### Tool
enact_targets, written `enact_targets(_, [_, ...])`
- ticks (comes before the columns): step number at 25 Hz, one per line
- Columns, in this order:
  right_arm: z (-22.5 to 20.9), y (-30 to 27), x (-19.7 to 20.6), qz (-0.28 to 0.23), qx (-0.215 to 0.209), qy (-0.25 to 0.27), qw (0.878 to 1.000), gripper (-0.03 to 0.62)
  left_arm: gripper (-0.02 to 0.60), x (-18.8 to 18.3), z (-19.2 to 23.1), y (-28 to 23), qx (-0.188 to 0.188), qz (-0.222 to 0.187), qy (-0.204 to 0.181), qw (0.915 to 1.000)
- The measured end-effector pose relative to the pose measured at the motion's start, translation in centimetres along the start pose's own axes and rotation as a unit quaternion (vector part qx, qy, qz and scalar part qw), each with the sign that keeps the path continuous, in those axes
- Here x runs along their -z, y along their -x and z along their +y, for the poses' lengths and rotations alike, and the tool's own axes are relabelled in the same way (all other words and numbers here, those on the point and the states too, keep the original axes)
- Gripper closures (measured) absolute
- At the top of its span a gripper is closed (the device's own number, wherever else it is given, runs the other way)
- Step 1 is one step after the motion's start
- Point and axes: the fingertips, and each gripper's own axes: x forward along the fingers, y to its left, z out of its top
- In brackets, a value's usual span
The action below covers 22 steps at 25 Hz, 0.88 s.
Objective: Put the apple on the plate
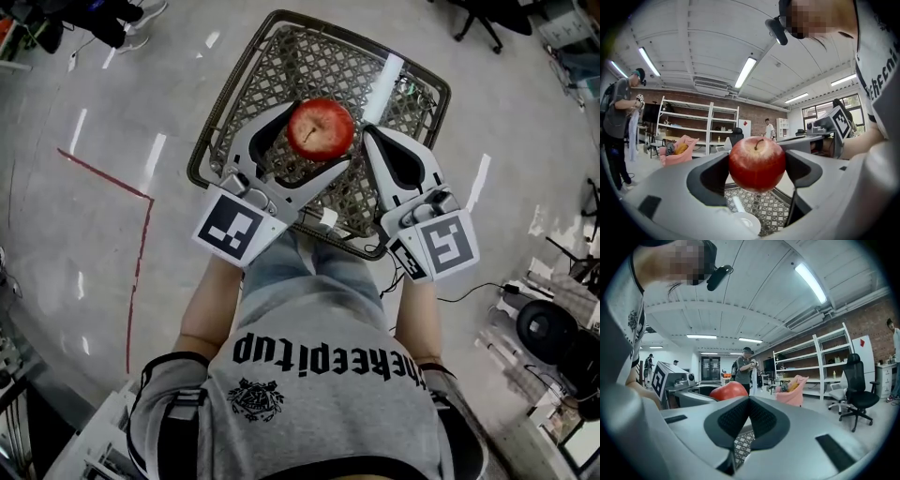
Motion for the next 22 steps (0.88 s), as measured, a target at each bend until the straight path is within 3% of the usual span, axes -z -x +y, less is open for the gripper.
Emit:
enact_targets(10, [-0.4,1.7,0.6,0.008,-0.064,0.003,0.998,0.591,0.178,0.3,-1.8,-0.6,-0.067,0.001,0.014,0.9976])
enact_targets(16, [-0.7,2.2,1.8,0.015,-0.084,0.001,0.996,0.591,0.178,0.7,-1.5,-0.8,-0.095,-0.029,-0.002,0.9951])
enact_targets(22, [-1.2,1.5,4.0,0.028,-0.099,-0.009,0.995,0.591,0.178,3.3,-1.3,-1.5,-0.112,0.014,0.017,0.9935])
